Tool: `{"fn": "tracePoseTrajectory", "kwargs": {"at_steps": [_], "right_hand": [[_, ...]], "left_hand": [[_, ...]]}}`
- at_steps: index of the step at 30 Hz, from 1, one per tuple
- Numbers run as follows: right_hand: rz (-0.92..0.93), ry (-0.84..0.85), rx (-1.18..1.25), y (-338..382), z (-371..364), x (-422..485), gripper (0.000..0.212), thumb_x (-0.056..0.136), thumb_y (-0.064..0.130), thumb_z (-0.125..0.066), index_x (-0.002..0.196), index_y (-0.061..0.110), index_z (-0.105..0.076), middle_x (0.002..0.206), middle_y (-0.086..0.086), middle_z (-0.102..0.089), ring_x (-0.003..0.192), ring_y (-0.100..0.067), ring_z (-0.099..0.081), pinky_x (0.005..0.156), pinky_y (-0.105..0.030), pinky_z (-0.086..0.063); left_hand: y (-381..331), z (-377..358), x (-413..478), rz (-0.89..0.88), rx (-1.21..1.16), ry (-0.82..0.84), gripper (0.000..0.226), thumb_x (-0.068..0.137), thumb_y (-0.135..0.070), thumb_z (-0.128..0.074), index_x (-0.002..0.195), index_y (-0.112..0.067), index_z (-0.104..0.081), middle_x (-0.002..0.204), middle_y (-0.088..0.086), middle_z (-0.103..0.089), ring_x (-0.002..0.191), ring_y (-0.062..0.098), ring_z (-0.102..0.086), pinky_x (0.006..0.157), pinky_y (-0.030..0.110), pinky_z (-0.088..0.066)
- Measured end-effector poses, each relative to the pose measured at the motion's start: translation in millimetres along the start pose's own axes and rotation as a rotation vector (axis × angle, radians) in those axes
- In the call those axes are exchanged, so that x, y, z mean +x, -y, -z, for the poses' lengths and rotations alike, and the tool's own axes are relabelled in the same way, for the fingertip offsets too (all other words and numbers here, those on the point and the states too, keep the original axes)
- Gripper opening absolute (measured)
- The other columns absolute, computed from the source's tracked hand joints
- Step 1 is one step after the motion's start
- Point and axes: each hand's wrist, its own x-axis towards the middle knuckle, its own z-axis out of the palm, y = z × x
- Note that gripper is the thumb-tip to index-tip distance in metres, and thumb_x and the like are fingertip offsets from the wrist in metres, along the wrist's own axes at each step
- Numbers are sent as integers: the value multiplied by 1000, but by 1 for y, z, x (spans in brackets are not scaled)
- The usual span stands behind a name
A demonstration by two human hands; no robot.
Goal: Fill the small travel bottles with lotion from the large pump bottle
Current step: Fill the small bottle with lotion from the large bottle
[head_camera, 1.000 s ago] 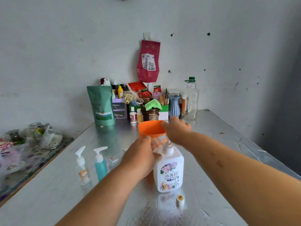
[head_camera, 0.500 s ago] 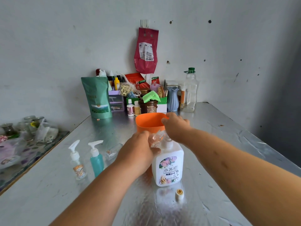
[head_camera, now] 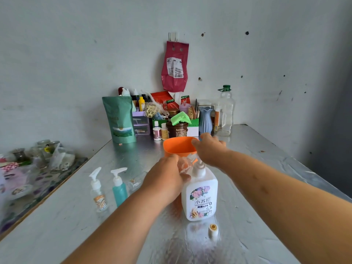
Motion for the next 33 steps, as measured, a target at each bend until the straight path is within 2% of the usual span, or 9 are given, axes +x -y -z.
{"fn": "tracePoseTrajectory", "kwargs": {"at_steps": [5, 9, 12, 14, 18, 22, 27, 30, 33], "right_hand": [[-24, 43, 6, 2, -4, 6, 31, 102, 15, -37, 131, 8, -45, 135, -15, -40, 123, -33, -44, 105, -48, -36], [-75, 9, 146, 0, -10, 12, 37, 101, 13, -34, 136, 4, -41, 139, -13, -40, 127, -33, -42, 105, -48, -32], [-118, -35, 237, -2, -23, 18, 41, 98, 17, -34, 138, 12, -39, 143, -10, -40, 131, -32, -38, 106, -46, -29], [-131, -45, 275, -1, -25, 16, 43, 97, 19, -33, 139, 14, -39, 144, -12, -40, 133, -34, -35, 108, -48, -27], [-106, -60, 287, -4, -14, 4, 38, 100, 21, -33, 136, 9, -43, 143, -17, -37, 133, -37, -31, 110, -51, -27], [-94, -114, 271, -4, -8, 5, 39, 100, 24, -35, 136, 10, -41, 144, -14, -35, 134, -35, -30, 108, -50, -27], [-97, -65, 263, -4, -2, 2, 39, 101, 23, -35, 137, 10, -41, 145, -14, -34, 134, -37, -30, 109, -50, -27], [-131, -31, 265, -1, -5, 9, 41, 101, 26, -33, 138, 9, -38, 144, -16, -36, 131, -36, -33, 107, -45, -27], [-136, -19, 271, -1, -9, 14, 43, 98, 17, -36, 140, 8, -36, 144, -17, -35, 132, -37, -33, 107, -45, -28]], "left_hand": [[1, -2, 2, 8, -11, -3, 34, 89, -33, -68, 121, -29, -56, 124, -8, -59, 112, 15, -56, 95, 34, -45], [3, -5, 4, 5, -32, -24, 33, 88, -32, -68, 119, -27, -57, 123, -8, -61, 112, 16, -57, 97, 36, -45], [4, -9, 6, 13, 18, -10, 37, 89, -35, -67, 122, -25, -55, 125, -5, -59, 113, 19, -57, 96, 37, -46], [5, -9, 4, 14, 16, 4, 31, 89, -35, -66, 118, -27, -56, 125, -6, -59, 112, 18, -57, 96, 36, -46], [2, -4, 1, 3, 22, 10, 25, 90, -35, -65, 113, -29, -57, 122, -9, -60, 110, 15, -57, 95, 35, -46], [-2, 0, -1, -7, 27, 6, 27, 92, -35, -63, 117, -29, -56, 125, -8, -59, 111, 16, -56, 91, 32, -45], [-3, 1, 0, -4, 26, 9, 29, 92, -34, -63, 119, -28, -56, 127, -7, -58, 113, 17, -56, 92, 33, -45], [-2, 1, 2, 3, 14, 3, 28, 91, -34, -64, 117, -28, -57, 125, -7, -59, 111, 17, -56, 94, 35, -46], [0, -2, 3, 10, 9, -1, 25, 91, -34, -64, 115, -29, -58, 123, -8, -59, 110, 17, -57, 94, 36, -46]]}}
